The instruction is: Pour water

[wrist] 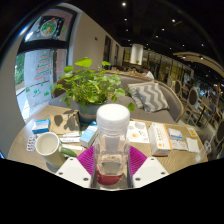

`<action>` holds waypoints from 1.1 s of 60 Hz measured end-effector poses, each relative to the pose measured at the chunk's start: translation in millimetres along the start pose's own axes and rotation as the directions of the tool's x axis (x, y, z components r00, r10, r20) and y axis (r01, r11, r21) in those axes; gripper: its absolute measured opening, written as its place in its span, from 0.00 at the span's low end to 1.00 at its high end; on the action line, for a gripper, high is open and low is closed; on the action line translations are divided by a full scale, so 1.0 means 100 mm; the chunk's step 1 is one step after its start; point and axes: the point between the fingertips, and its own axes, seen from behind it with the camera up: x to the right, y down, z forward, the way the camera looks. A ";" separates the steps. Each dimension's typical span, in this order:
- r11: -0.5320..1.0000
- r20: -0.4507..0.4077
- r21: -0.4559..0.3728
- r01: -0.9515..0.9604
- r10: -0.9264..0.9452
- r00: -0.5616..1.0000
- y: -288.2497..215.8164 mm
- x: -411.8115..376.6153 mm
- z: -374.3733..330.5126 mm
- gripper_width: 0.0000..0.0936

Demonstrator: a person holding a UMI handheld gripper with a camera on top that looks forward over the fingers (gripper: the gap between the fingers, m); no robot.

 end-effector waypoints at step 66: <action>0.991 -0.080 -0.118 -0.062 0.052 0.995 0.44 -0.28 -2.01 0.91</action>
